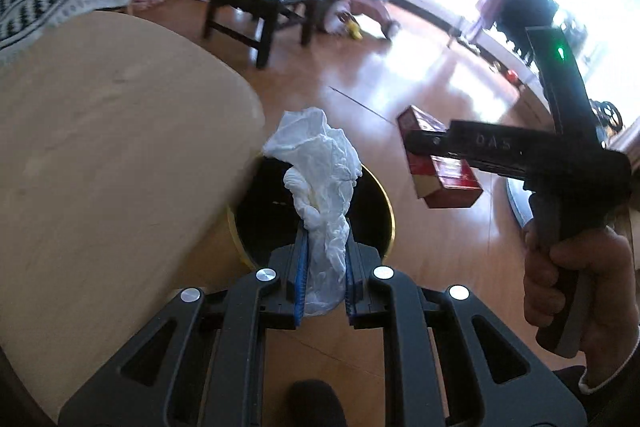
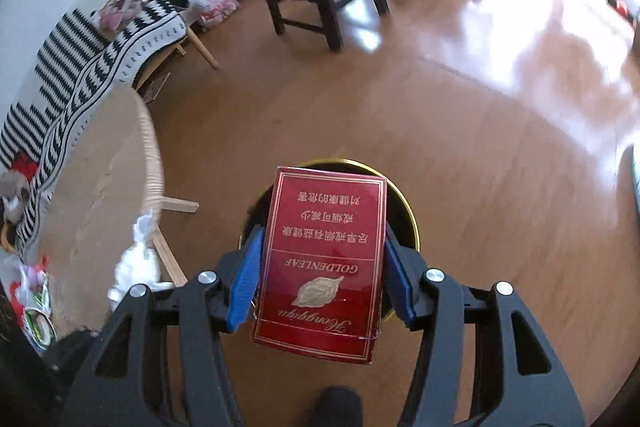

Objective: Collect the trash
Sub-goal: 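Carry tissue and red box to the black bin and open both tools, then move both tools back over the table toward the trash pile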

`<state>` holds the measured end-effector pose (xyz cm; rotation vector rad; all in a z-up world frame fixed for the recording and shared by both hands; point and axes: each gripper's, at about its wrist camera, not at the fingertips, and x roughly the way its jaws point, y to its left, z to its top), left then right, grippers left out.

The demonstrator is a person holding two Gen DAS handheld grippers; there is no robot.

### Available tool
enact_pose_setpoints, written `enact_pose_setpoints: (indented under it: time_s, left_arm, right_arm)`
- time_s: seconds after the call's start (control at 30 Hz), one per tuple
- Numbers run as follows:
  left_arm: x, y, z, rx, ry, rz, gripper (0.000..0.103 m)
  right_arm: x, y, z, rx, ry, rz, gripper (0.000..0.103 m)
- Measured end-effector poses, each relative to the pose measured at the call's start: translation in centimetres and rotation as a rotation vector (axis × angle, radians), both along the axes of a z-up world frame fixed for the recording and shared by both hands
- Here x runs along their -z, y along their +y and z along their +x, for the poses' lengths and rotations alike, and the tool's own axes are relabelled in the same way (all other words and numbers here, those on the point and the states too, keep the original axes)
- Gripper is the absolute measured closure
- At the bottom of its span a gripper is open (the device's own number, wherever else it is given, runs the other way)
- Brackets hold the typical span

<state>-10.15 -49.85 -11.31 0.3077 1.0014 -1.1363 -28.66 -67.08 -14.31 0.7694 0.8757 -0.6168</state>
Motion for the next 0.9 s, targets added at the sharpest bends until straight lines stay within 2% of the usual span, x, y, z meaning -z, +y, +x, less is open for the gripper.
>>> enact_pose_setpoints:
  time_s: [0.23, 0.4, 0.53, 0.57, 0.6, 0.63, 0.67, 0.73, 0.8, 0.9]
  left_arm:
    - [2.5, -3.6, -1.3, 0.030, 0.021, 0.042, 0.089]
    - [2.9, -4.8, -1.1, 0.033, 0.026, 0.041, 0.089]
    - [2.4, -4.1, -1.8, 0.036, 0.017, 0.032, 0.087]
    - [2.3, -4.2, -1.9, 0.038, 0.012, 0.033, 0.083]
    - [2.5, -4.0, -2.0, 0.041, 0.004, 0.032, 0.079]
    - [2.4, -3.9, -2.2, 0.041, -0.003, 0.030, 0.066]
    - [2.2, -3.8, -2.2, 0.040, -0.010, 0.025, 0.053]
    - [1.7, -3.6, -2.2, 0.036, -0.024, 0.012, 0.045]
    - [1.3, -3.3, -2.2, 0.041, -0.022, 0.006, 0.042]
    - [0.3, -2.5, -2.0, 0.031, -0.027, -0.005, 0.030]
  right_arm:
    - [2.0, -1.3, 0.4, 0.007, -0.009, 0.057, 0.048]
    - [1.8, -1.4, 0.7, 0.003, -0.033, 0.062, 0.048]
    - [1.7, -1.6, 1.4, -0.002, -0.043, 0.063, 0.047]
    - [1.7, -1.7, 1.5, 0.000, -0.045, 0.062, 0.046]
    - [1.6, -1.7, 1.5, -0.001, -0.049, 0.064, 0.040]
    - [1.5, -1.8, 1.5, -0.001, -0.055, 0.062, 0.033]
    - [1.3, -1.7, 1.2, 0.001, -0.061, 0.057, 0.031]
    - [0.8, -1.7, 1.2, 0.000, -0.073, 0.046, 0.029]
    - [0.3, -1.5, 1.3, 0.004, -0.080, 0.038, 0.029]
    - [-0.7, -1.1, 1.6, 0.004, -0.095, 0.024, 0.023]
